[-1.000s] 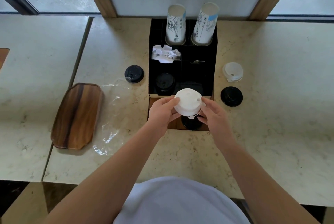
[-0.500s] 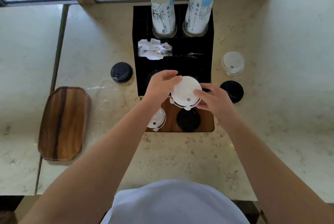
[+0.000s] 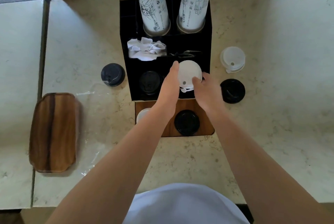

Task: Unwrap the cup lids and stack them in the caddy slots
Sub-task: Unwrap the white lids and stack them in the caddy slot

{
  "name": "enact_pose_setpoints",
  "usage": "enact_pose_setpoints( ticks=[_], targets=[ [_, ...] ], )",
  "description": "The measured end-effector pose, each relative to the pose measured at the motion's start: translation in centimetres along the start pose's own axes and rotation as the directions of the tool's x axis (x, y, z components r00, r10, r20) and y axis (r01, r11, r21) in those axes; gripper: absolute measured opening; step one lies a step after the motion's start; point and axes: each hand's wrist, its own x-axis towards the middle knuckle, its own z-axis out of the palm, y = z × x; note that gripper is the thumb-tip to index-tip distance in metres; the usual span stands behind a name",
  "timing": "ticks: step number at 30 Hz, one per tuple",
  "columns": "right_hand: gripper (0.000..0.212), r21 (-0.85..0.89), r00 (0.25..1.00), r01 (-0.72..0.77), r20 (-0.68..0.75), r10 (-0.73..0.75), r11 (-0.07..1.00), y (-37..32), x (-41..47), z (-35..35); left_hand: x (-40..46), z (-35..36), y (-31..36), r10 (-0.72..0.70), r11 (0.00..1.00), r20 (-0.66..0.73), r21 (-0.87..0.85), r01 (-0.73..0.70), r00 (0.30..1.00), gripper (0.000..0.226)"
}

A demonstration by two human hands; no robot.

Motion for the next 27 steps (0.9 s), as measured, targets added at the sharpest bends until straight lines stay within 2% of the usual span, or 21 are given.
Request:
enact_pose_setpoints(
  ticks=[2,4,7,9,13,16,18,24,27],
  targets=[
    [0.039,0.156,0.974,-0.203,0.132,0.183,0.967,-0.4,0.5,0.5,0.2,0.6,0.0,-0.056,0.998,-0.021,-0.038,0.055,0.998,0.076],
    [0.039,0.267,0.933,-0.35,0.187,0.308,0.898,-0.8,0.9,0.9,0.5,1.0,0.2,-0.107,0.992,-0.029,-0.072,0.104,0.994,0.084],
    [0.055,0.251,0.915,-0.397,0.179,0.36,0.883,-1.3,1.4,1.7,0.8,1.3,0.4,-0.144,0.983,-0.041,-0.118,0.138,0.989,0.084],
    [0.055,0.219,0.908,-0.41,0.194,0.372,0.886,-1.9,1.5,1.9,1.0,1.6,0.8,-0.16,0.98,-0.05,-0.129,0.153,0.986,0.081],
    [0.057,0.158,0.908,-0.404,0.188,0.375,0.901,-3.0,1.4,1.6,1.6,1.9,1.7,-0.189,0.975,-0.057,-0.13,0.181,0.98,0.074],
    [0.059,0.165,0.921,-0.382,0.15,0.36,0.909,-2.9,1.4,1.3,1.5,1.8,1.3,-0.202,0.969,-0.04,-0.155,0.194,0.978,0.053],
    [0.058,0.165,0.934,-0.354,0.12,0.338,0.92,-2.5,1.2,1.3,1.5,1.6,0.7,-0.218,0.961,-0.033,-0.183,0.209,0.975,0.048],
    [0.054,0.054,0.972,-0.217,0.107,0.21,0.975,-2.2,0.5,1.3,1.3,1.3,0.2,-0.207,0.959,-0.031,-0.206,0.197,0.978,0.047],
    [0.051,0.016,0.977,-0.17,0.134,0.166,0.985,-2.5,0.5,0.9,1.2,1.3,0.2,-0.201,0.964,-0.048,-0.187,0.188,0.979,0.061]
  ],
)
